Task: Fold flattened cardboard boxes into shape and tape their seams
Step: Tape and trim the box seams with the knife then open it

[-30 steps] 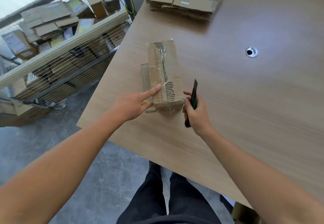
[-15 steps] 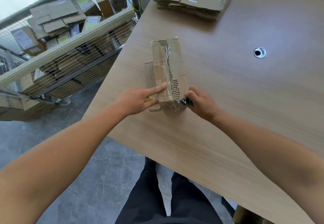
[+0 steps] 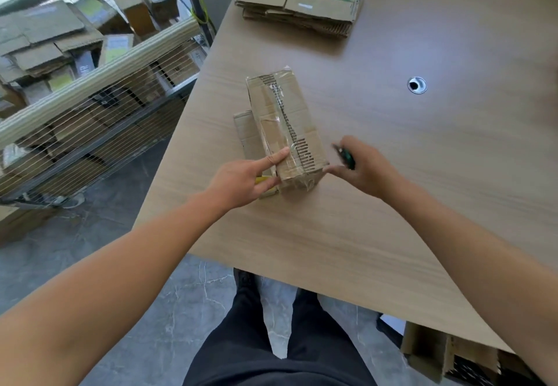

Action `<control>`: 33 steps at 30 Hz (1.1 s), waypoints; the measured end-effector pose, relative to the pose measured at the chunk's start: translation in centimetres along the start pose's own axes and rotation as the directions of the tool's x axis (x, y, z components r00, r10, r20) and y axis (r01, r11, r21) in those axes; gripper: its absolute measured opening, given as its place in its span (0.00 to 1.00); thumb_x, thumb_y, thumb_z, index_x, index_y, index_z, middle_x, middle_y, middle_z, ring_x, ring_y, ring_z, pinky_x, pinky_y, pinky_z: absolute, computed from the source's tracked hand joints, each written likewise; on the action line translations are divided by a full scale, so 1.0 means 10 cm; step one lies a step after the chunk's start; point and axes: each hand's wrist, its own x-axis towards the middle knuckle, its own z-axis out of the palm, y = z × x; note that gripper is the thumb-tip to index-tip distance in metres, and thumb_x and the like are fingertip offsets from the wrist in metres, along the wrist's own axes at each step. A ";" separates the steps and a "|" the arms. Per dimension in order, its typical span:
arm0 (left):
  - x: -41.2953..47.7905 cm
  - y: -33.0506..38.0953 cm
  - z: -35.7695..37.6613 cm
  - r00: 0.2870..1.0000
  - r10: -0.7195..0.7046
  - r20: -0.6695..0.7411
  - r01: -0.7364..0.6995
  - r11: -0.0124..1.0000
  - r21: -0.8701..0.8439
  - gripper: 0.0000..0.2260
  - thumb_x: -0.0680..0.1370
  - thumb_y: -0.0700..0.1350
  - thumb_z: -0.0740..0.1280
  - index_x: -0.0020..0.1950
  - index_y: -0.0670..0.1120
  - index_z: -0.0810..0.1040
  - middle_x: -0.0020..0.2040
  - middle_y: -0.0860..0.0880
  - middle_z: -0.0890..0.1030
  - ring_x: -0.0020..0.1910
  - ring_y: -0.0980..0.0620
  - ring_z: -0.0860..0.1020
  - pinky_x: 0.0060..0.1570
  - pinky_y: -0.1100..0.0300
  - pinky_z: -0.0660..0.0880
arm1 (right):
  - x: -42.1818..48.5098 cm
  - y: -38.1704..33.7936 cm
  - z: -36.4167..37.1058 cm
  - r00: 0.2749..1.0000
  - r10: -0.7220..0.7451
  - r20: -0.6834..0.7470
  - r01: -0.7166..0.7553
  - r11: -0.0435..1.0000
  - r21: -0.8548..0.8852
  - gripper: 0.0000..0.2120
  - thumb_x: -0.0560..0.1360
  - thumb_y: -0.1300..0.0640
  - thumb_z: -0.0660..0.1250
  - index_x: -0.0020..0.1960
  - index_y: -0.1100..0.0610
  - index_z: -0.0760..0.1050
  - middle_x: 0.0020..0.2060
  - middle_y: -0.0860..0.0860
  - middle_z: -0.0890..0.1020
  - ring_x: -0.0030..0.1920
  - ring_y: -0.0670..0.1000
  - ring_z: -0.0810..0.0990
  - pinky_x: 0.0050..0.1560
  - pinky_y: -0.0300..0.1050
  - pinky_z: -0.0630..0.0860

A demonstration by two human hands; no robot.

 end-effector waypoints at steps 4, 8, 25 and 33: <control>0.04 0.12 0.01 1.000 -0.004 -0.002 0.004 1.000 -0.002 0.28 0.80 0.65 0.59 0.76 0.73 0.48 0.45 0.51 0.81 0.46 0.48 0.81 0.42 0.52 0.79 | -0.18 -0.69 0.33 0.933 0.344 -0.105 -0.246 0.823 0.513 0.13 0.77 0.53 0.73 0.44 0.52 0.68 0.32 0.43 0.75 0.31 0.46 0.73 0.34 0.42 0.74; 0.04 0.12 0.01 1.000 -0.009 0.007 0.009 1.000 0.000 0.30 0.80 0.65 0.57 0.77 0.71 0.44 0.39 0.54 0.77 0.38 0.50 0.78 0.34 0.55 0.74 | -0.19 -0.96 0.69 0.898 0.439 0.003 -0.388 0.790 0.475 0.08 0.79 0.56 0.70 0.52 0.55 0.71 0.44 0.47 0.77 0.43 0.48 0.76 0.42 0.46 0.74; 0.15 -0.26 -0.14 0.980 0.138 0.145 -0.146 0.988 0.047 0.28 0.82 0.61 0.57 0.72 0.78 0.41 0.46 0.49 0.82 0.43 0.45 0.80 0.36 0.54 0.73 | -0.52 -1.29 0.66 0.812 0.581 0.055 -0.541 0.714 0.443 0.09 0.82 0.53 0.65 0.51 0.59 0.71 0.43 0.57 0.81 0.36 0.58 0.83 0.28 0.41 0.72; 0.11 -0.21 -0.18 0.975 0.116 0.188 -0.135 0.987 0.088 0.29 0.83 0.59 0.56 0.74 0.76 0.40 0.39 0.50 0.78 0.38 0.48 0.77 0.34 0.54 0.74 | -0.30 -1.43 0.89 0.689 0.642 0.335 -0.720 0.558 0.412 0.10 0.84 0.51 0.58 0.49 0.56 0.70 0.43 0.58 0.82 0.26 0.51 0.78 0.22 0.41 0.67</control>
